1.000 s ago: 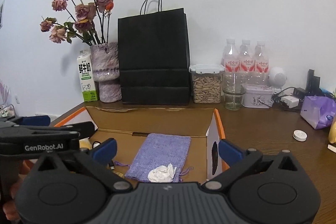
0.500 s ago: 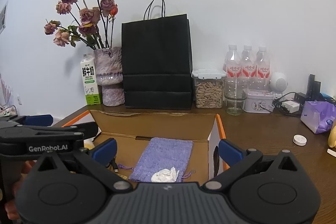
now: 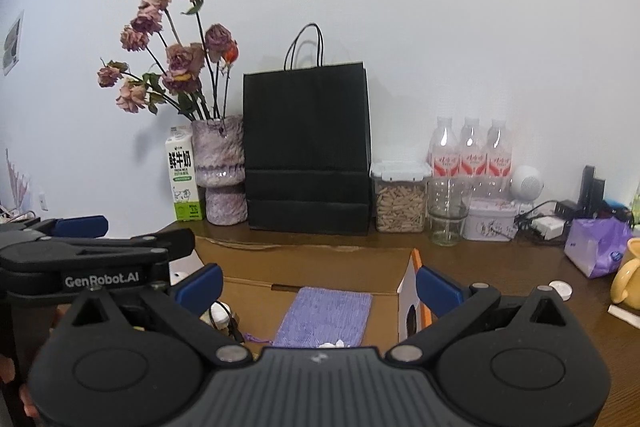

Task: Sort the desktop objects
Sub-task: 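Withdraw both grippers from the box toward the remaining table items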

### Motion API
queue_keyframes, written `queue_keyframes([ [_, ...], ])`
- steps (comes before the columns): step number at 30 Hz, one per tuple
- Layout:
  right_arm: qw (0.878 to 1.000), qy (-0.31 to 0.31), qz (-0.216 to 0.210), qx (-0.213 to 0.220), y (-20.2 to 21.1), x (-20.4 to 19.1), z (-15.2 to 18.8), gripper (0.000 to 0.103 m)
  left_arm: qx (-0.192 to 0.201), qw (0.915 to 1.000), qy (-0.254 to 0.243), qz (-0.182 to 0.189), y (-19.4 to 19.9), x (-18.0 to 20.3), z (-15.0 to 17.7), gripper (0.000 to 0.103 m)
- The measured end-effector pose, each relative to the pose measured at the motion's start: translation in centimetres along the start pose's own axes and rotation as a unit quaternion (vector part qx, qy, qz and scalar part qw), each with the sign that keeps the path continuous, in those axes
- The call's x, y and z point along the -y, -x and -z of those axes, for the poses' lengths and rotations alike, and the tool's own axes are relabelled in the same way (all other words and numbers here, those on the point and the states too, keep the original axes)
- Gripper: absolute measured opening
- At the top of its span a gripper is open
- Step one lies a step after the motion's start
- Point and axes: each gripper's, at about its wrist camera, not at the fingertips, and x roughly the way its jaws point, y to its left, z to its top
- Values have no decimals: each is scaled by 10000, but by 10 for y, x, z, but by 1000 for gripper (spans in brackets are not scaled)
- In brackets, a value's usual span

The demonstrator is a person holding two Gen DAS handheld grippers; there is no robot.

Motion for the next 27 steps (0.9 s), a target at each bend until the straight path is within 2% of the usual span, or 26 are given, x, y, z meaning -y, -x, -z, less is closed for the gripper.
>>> queue_keyframes([
  [8, 9997, 102, -72, 203, 37, -9, -8, 103, 146, 9999, -53, -18, 35, -3, -8, 103],
  [13, 9995, 183, -122, 241, 61, -16, -5, 103, 106, 9999, -62, -56, 55, -10, -5, 103],
  [27, 9992, 347, -109, -186, 107, -21, 41, 103, -246, 9995, -87, -173, 102, -37, 28, 103],
])
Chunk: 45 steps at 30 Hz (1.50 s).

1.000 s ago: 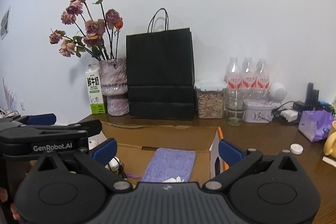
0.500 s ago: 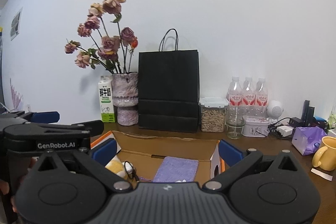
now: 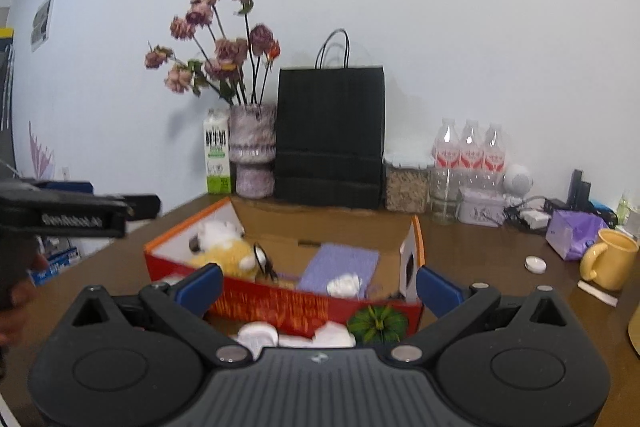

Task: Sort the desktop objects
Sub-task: 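Withdraw both grippers from the box toward the remaining table items, then grasp the braided black cable with the left gripper while the right grasps the navy case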

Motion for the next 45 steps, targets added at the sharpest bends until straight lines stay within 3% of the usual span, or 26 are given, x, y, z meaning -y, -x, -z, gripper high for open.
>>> queue_keyframes([
  [18, 9954, -184, 240, -913, -2, 19, 65, 103, -971, 9952, -45, -53, 2, -21, 66, 103],
  [27, 9913, -211, 392, -1240, -19, 24, 83, 103, -1254, 9921, -25, 5, -13, -18, 79, 103],
  [45, 9870, -313, 564, -1475, -38, 41, 90, 103, -1625, 9836, -268, 731, -39, 11, 85, 103],
])
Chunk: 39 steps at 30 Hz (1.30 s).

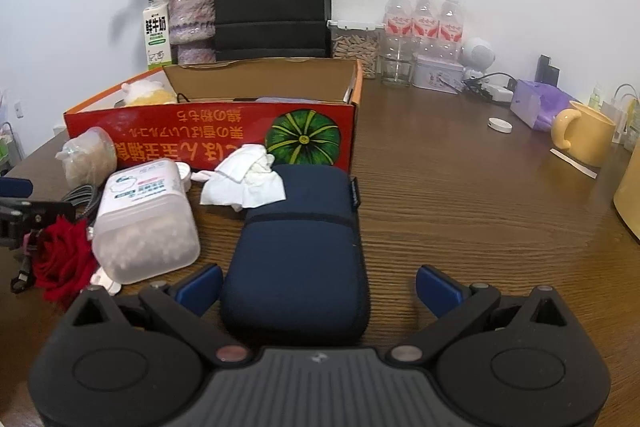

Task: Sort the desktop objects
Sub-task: 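Grasp the braided black cable with the left gripper while the right grasps the navy case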

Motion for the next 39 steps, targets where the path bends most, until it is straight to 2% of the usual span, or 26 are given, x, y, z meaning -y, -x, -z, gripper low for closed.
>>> queue_keyframes([
  [4, 10000, 34, -12, -23, -3, 0, -1, 103, -106, 9998, -87, -107, -9, 4, -1, 103],
  [16, 9999, 105, -66, -115, -21, -8, -14, 103, -335, 9983, 474, -76, -25, -10, 1, 103],
  [20, 9997, 113, -107, -180, -26, -9, -17, 101, -287, 9984, 479, -33, -22, -8, 1, 92],
  [22, 9995, 106, -175, -234, -28, -10, -18, 97, -296, 9983, 494, -41, -22, -8, 0, 92],
  [27, 9995, 206, -210, -104, -25, -12, -21, 69, -303, 9983, 489, -38, -20, -7, 0, 90],
  [32, 9993, 105, -344, 24, -17, -10, -18, 64, -255, 9986, 463, 25, -14, -4, 0, 89],
  [39, 9992, 47, -352, 173, -5, -10, -14, 62, -68, 9992, 400, 8, -1, -2, -3, 89],
])
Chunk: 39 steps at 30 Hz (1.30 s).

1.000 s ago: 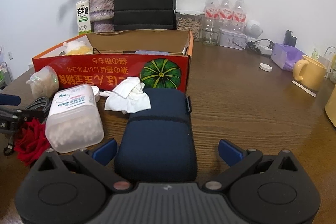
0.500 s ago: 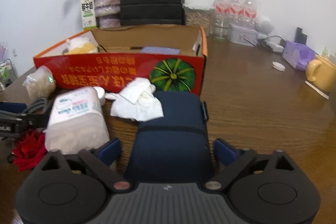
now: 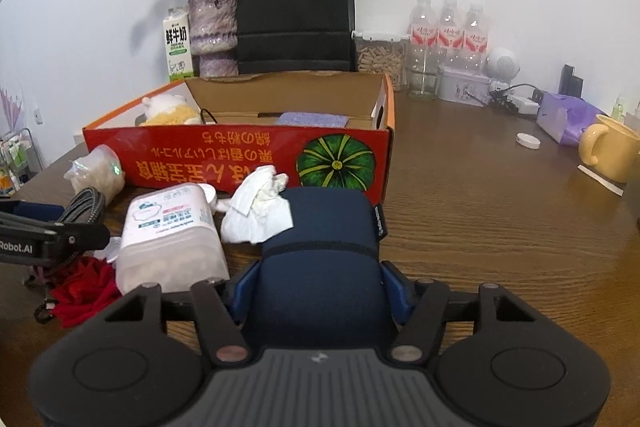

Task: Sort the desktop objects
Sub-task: 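Grasp the braided black cable with the left gripper while the right grasps the navy case, then carry the braided cable and navy case into the box and open both grippers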

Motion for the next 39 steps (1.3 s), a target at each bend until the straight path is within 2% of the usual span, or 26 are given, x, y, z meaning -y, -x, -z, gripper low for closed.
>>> queue_keyframes([
  [12, 9987, -31, 71, 495, 32, -3, -10, 61, 538, 9985, -6, -83, 33, -1, -11, 88],
  [25, 9937, 114, -4, 1112, 40, -12, -66, 61, 1370, 9906, -59, 5, 55, 2, -70, 87],
  [34, 9915, 61, -53, 1302, 7, -20, -111, 61, 1390, 9897, -44, 332, 17, 18, -124, 87],
  [39, 9921, 48, -39, 1254, -25, -21, -129, 61, 1097, 9921, 209, 574, -22, 16, -143, 87],
])
